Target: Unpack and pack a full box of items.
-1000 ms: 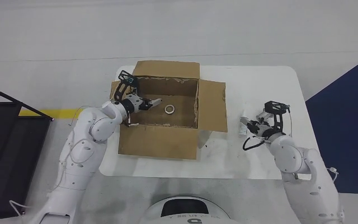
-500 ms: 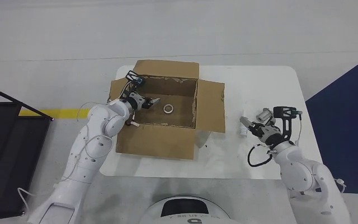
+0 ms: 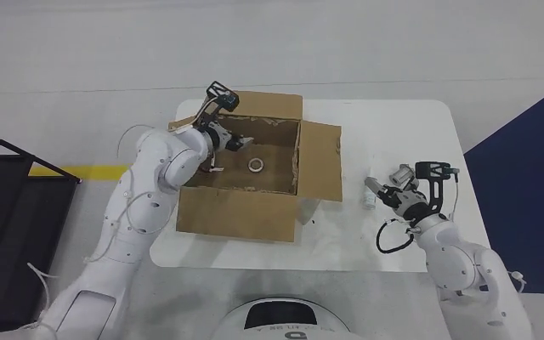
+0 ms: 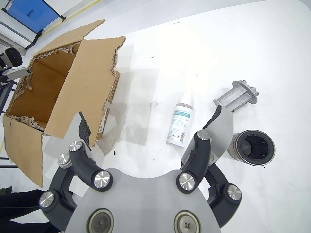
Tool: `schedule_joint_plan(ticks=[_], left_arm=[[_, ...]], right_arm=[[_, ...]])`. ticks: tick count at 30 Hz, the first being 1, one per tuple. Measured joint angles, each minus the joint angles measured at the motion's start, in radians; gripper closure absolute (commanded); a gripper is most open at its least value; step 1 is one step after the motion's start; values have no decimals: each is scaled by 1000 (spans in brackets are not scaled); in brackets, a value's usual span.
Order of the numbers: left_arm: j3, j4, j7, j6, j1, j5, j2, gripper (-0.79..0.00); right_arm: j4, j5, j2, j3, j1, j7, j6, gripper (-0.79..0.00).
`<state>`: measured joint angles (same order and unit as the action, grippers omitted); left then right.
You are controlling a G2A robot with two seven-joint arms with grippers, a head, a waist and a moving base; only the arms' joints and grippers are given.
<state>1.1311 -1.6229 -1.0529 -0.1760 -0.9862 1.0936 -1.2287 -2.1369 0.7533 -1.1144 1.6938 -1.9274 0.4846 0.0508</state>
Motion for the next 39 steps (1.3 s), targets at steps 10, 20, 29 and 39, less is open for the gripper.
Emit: schedule_joint_plan(ticks=[10,20,29,39], left_arm=[[-206,283,-229,45,201,-166,-62,-767],[-340,502,-132,92,277,-171,-117,-653],[-406,669,-45,89,333,-202,-166,-502],[-441,779,-12,80,374,-215,-202,-391]], right_arm=[[0,0,0,0,0,0,0,-785],[0,0,0,0,0,0,0,-785],[0,0,0,0,0,0,0,-785],[0,0,0,0,0,0,0,-785]])
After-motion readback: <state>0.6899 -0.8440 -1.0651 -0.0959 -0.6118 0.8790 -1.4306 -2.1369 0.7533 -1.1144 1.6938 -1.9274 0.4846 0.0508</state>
